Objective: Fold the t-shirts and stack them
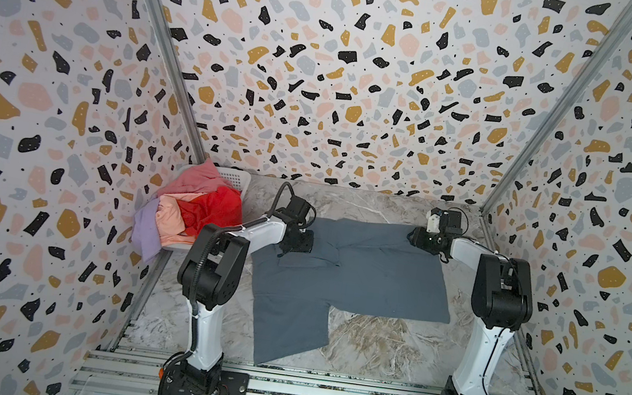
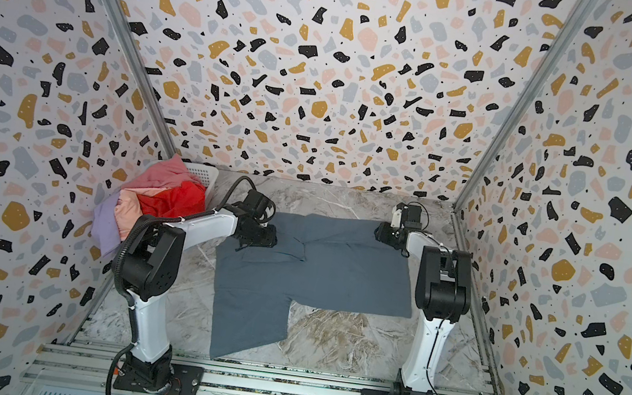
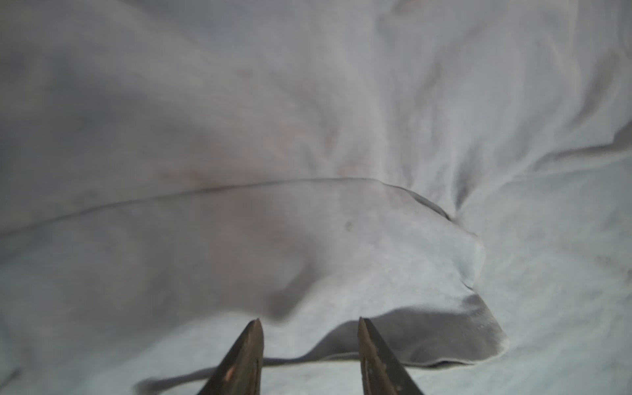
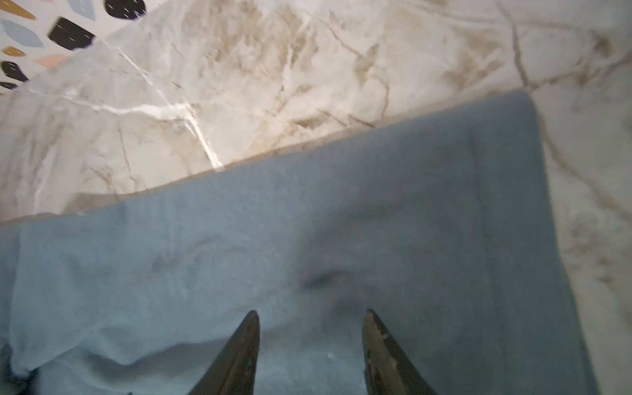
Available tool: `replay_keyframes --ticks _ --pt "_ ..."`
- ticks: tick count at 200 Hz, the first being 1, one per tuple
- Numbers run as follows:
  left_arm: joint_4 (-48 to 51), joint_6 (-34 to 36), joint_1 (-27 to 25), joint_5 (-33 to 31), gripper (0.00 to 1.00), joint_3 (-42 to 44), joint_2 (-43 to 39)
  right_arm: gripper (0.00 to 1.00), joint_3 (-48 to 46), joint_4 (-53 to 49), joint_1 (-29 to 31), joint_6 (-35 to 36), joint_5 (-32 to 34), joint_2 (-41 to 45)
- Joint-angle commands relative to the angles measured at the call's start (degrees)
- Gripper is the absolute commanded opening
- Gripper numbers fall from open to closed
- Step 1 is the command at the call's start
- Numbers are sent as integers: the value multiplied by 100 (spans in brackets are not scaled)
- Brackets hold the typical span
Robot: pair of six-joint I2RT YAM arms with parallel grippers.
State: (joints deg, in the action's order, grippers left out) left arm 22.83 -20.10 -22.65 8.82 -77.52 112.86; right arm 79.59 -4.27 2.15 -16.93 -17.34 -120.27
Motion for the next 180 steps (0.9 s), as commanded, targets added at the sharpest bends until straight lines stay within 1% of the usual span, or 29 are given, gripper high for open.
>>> replay_keyframes --ticks 1,22,48,82,149,163,180 --pt "86 218 -232 106 46 -190 184 49 -12 -240 -24 -2 210 152" --pt "283 406 -423 101 46 -419 384 49 -126 -341 -99 21 328 179" --pt "845 711 -677 -8 46 -811 721 49 -224 -348 -207 -5 318 193" --pt "1159 841 -808 100 46 -739 594 49 -293 -334 -216 4 319 248" --pt "1536 820 -938 115 46 90 -201 49 -343 -329 -227 20 324 256" --pt "1532 836 -960 201 46 278 -340 49 -364 -315 -232 13 324 257" --pt "1522 858 -969 534 46 433 -525 49 -374 -320 -233 20 326 271"
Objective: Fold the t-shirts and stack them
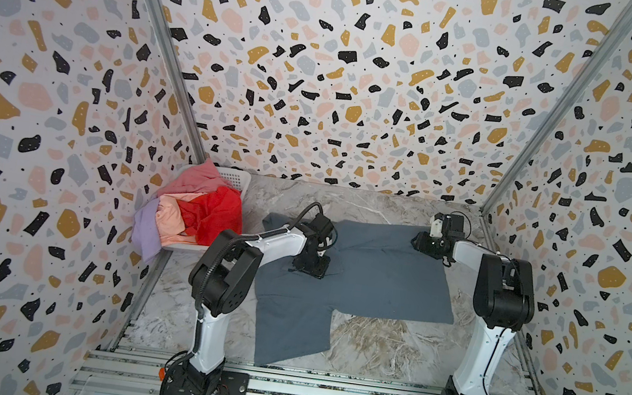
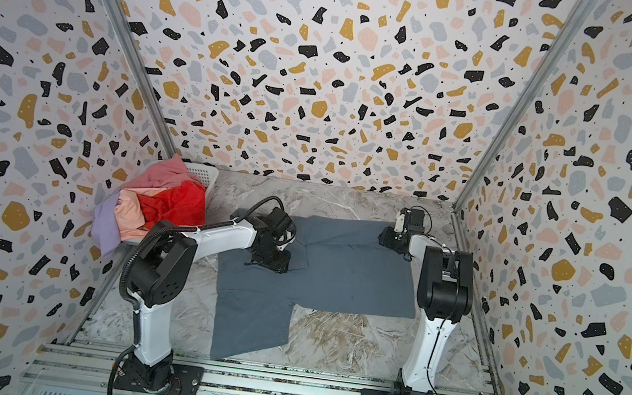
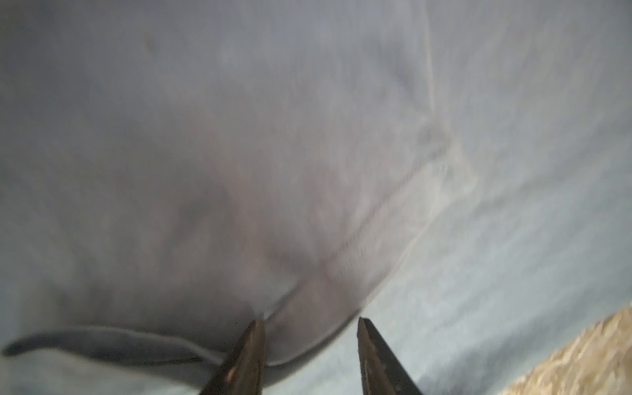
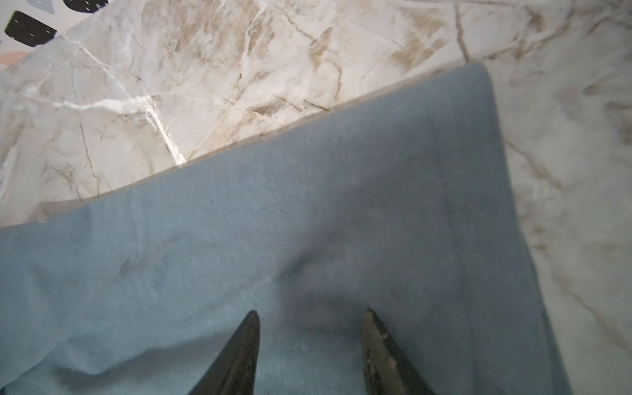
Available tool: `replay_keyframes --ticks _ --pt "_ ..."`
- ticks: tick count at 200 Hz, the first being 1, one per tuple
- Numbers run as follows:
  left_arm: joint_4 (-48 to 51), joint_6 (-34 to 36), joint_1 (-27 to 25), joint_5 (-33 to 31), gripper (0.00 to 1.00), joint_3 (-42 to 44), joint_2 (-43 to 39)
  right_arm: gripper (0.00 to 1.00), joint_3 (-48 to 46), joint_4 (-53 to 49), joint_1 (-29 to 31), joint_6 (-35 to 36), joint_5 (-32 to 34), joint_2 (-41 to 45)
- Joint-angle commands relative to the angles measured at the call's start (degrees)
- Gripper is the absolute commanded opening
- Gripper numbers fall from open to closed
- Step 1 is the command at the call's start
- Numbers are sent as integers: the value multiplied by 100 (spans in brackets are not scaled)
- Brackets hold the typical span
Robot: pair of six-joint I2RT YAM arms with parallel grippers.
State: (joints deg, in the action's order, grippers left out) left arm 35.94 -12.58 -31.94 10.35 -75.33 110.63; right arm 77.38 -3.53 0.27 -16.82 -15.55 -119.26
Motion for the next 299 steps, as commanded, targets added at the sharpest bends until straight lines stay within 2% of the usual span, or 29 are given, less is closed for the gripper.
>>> replay_keyframes --ticks 1,19,38,71,118,169,227,254,299 --pt "207 106 -40 407 46 222 -312 49 -153 -394 -40 11 143 169" --pt "244 73 -40 709 46 199 -485 49 -152 -402 -54 17 154 191" --pt "226 -8 -31 701 46 61 -586 49 -145 -393 -65 17 166 210" --pt "108 -199 109 260 47 -403 -514 49 -96 -372 -65 -31 72 266" --pt "-629 -747 991 -523 49 -651 -235 49 -257 0 -18 -245 -89 588" --pt "-1250 -1219 1606 -485 50 -1089 495 49 44 -47 140 -432 -82 235" --pt "-1728 -1646 1992 -293 51 -1591 1421 49 374 -294 135 -762 288 -293" --pt "-1677 -1698 2140 -245 51 -2257 1994 49 726 -356 98 -905 316 -621" --pt "-1728 -2055 2519 -82 52 -3672 3050 49 1833 -526 -59 -1217 139 -1442"
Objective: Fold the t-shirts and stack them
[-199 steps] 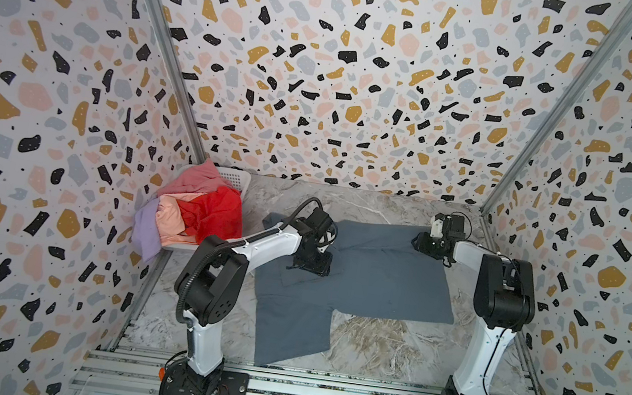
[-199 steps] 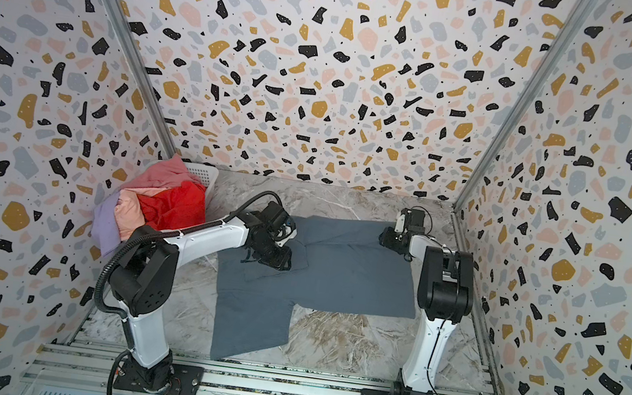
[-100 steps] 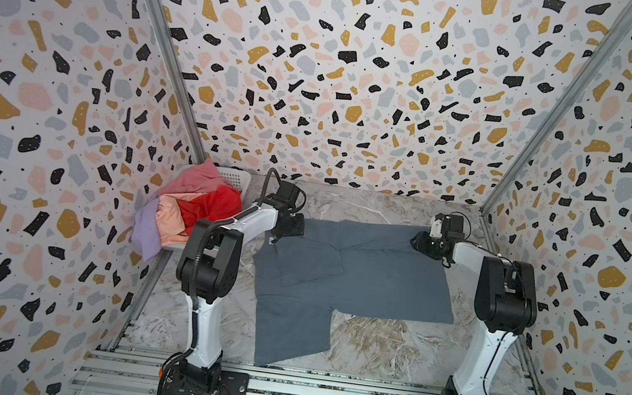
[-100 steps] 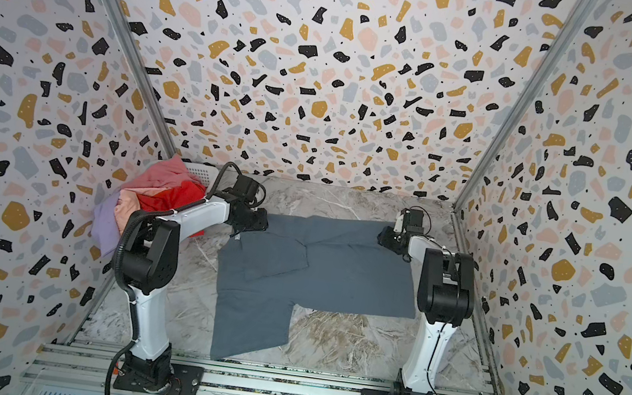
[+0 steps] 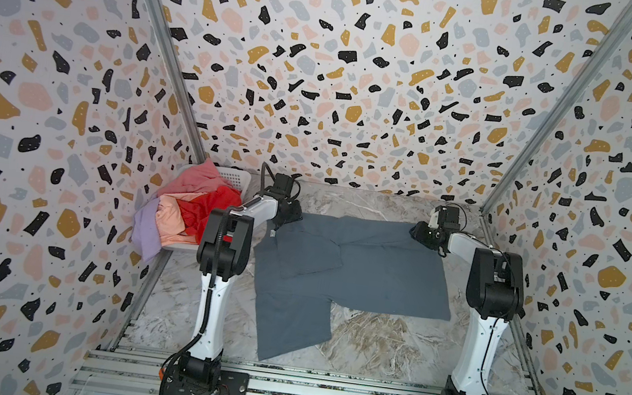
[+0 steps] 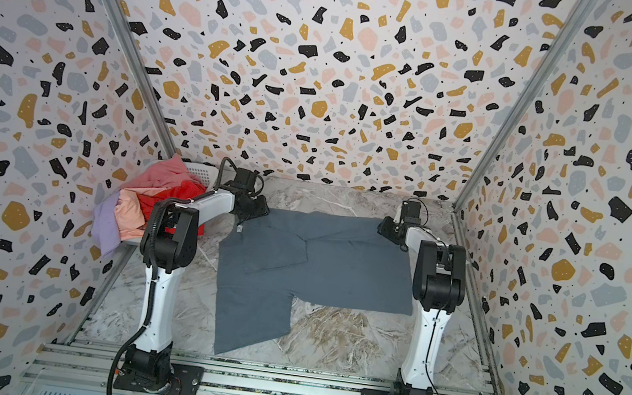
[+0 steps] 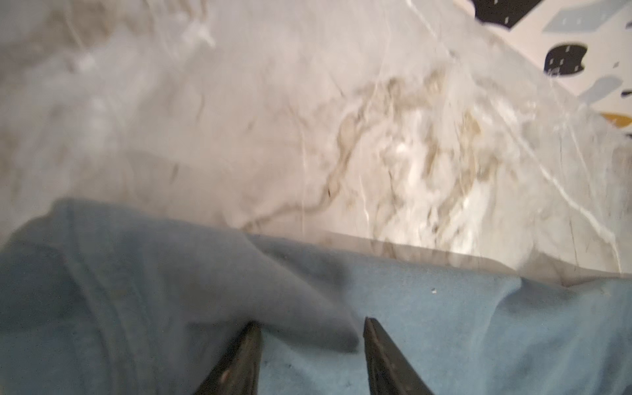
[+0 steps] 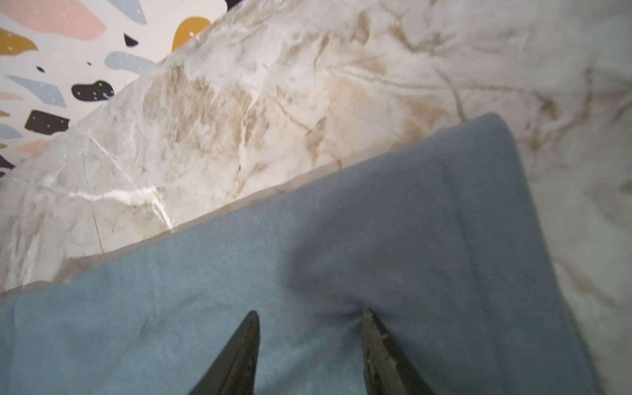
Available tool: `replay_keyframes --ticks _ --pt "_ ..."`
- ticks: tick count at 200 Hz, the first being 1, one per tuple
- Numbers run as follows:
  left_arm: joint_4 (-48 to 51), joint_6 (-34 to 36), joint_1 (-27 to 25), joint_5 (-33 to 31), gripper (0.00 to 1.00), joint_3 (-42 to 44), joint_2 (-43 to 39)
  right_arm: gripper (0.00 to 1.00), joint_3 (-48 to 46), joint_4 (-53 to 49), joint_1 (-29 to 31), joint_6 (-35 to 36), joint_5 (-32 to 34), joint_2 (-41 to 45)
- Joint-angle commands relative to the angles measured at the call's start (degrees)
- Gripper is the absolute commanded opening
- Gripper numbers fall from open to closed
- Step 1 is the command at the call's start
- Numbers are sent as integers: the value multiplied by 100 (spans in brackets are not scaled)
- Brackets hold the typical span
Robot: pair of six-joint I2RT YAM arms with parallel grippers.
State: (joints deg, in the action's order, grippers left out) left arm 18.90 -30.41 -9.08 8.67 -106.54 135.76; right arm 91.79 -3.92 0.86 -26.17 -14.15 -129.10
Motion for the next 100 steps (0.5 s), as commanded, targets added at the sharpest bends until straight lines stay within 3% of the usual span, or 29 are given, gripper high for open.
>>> replay_keyframes --ticks 1,46,100 --pt "-29 -281 236 102 52 -587 555 49 432 -496 -124 -291 -9 -480" --pt "-15 -509 337 396 52 -2289 1663 49 1545 -644 -196 -487 -287 -1136" --pt "-922 -848 486 494 54 -2233 1501 50 2139 -176 -327 -664 -839 -1450"
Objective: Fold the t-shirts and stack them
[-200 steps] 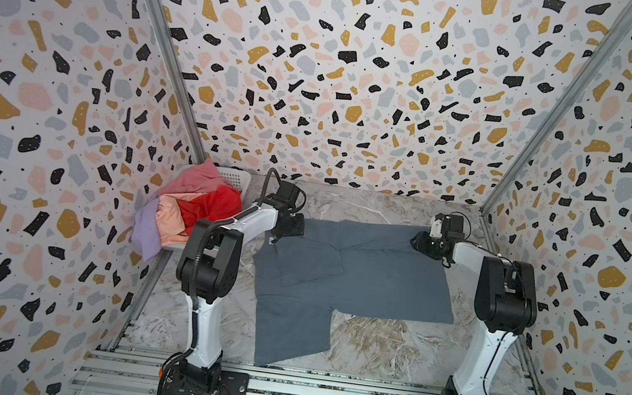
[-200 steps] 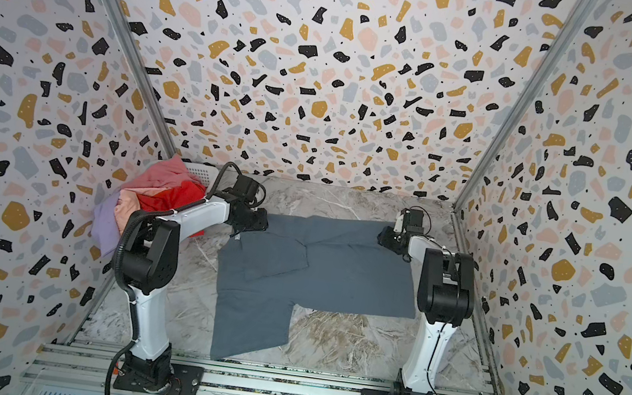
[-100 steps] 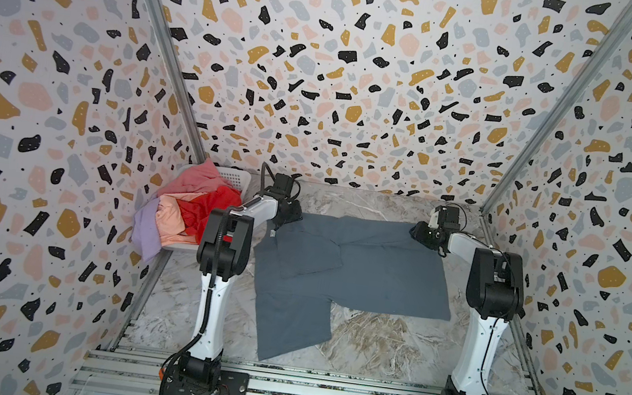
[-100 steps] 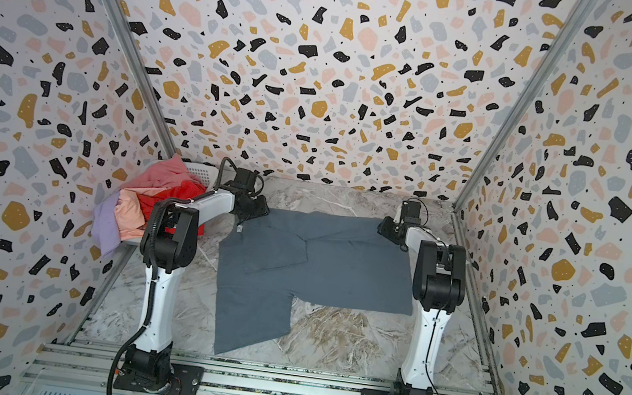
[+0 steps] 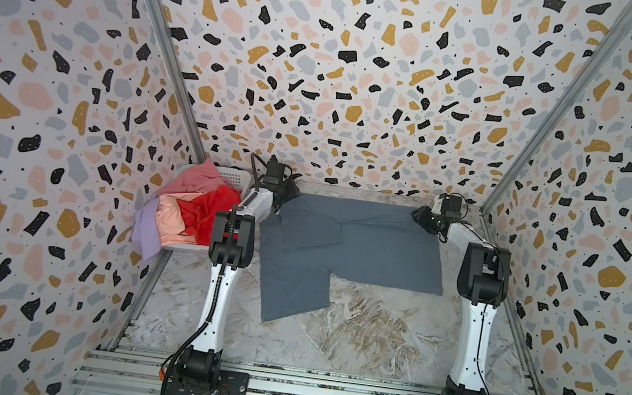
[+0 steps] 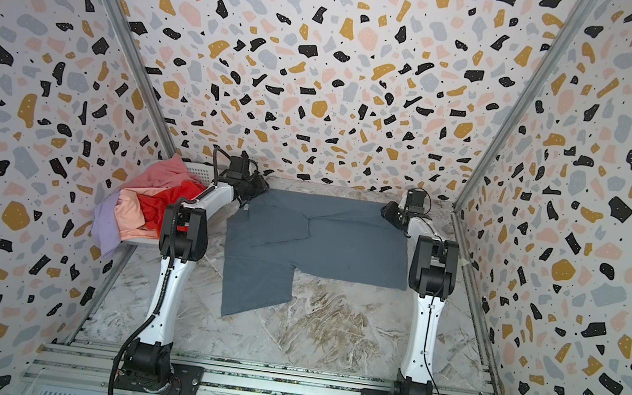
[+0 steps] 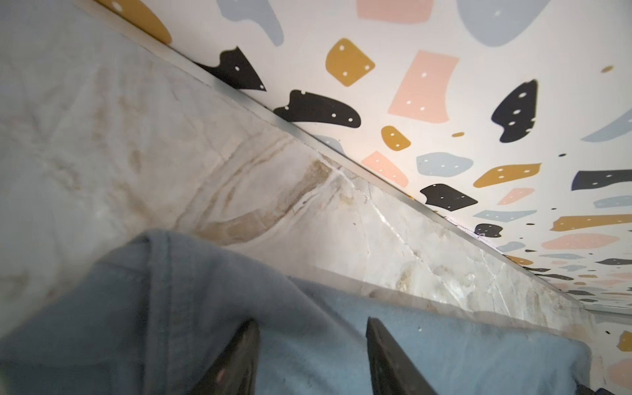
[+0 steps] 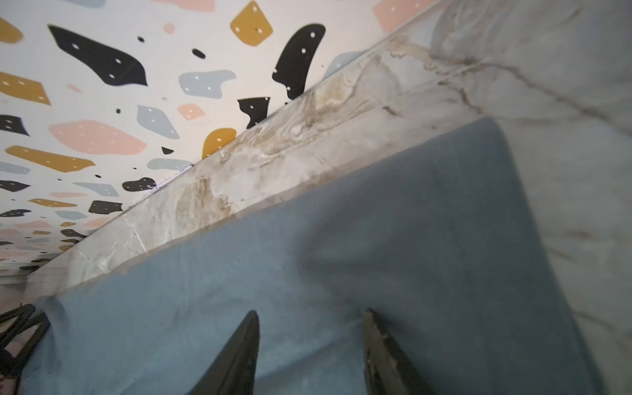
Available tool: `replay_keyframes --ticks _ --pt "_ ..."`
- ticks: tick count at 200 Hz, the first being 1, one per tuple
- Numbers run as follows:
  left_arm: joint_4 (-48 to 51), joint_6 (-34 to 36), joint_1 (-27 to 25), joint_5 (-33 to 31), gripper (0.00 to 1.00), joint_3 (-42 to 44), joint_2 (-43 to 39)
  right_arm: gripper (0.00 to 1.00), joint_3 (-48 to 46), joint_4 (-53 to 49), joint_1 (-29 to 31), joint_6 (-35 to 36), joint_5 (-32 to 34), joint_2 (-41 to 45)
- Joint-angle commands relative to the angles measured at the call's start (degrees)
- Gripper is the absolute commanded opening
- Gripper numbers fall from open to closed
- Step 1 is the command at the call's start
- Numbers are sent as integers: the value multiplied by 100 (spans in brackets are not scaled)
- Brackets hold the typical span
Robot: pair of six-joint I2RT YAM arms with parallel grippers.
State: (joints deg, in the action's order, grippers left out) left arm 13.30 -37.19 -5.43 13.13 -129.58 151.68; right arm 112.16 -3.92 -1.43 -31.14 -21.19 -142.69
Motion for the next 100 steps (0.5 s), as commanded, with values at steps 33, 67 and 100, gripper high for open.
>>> replay_keyframes --ticks 33,67,100 --pt "-958 76 121 62 54 982 -1101 51 -826 554 -104 202 -105 814" --pt "-648 610 65 186 54 1986 -2349 52 -1956 582 -15 782 194 2013" --pt "-119 907 -9 394 54 3582 -3692 56 -3345 388 11 669 836 3268"
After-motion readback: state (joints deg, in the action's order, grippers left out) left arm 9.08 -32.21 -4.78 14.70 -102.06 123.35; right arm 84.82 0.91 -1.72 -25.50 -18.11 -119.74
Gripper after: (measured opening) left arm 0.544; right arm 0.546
